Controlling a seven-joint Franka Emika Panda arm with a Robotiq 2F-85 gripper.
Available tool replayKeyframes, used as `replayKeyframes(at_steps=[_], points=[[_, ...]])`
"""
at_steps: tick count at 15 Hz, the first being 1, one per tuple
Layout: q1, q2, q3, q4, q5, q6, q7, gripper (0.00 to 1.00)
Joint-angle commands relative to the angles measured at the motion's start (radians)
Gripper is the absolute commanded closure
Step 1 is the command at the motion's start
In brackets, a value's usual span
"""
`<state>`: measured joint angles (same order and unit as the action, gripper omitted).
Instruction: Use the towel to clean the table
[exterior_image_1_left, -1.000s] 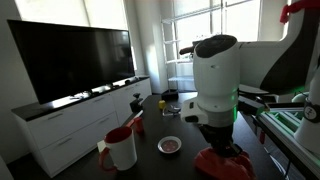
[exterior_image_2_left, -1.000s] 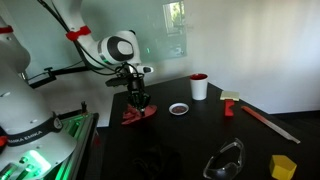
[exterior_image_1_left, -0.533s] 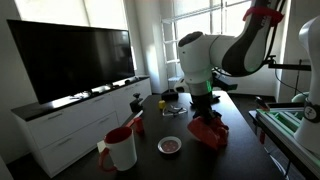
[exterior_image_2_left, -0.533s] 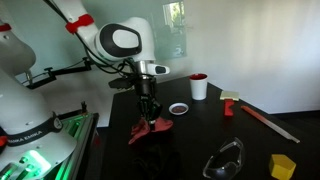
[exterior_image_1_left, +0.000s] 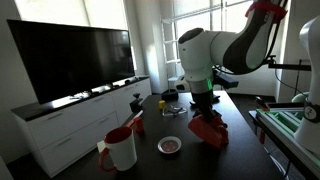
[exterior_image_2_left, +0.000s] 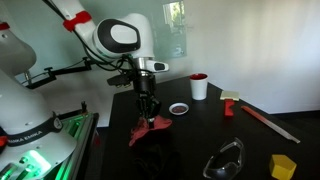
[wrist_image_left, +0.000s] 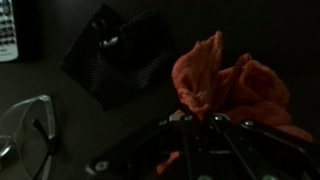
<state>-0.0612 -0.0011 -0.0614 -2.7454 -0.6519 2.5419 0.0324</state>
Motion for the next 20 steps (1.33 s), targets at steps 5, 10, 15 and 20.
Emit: replayKeyframes(at_steps=[5,10,15,20], points=[[0.116,0.011,0.112,-0.002,-0.026,-0.023,0.121,0.98],[0.143,0.013,0.129,-0.002,-0.024,-0.022,0.131,0.98],[0.071,0.000,0.048,0.002,-0.080,-0.011,0.097,0.98],[-0.003,-0.037,-0.021,-0.029,-0.184,-0.007,0.101,0.98]])
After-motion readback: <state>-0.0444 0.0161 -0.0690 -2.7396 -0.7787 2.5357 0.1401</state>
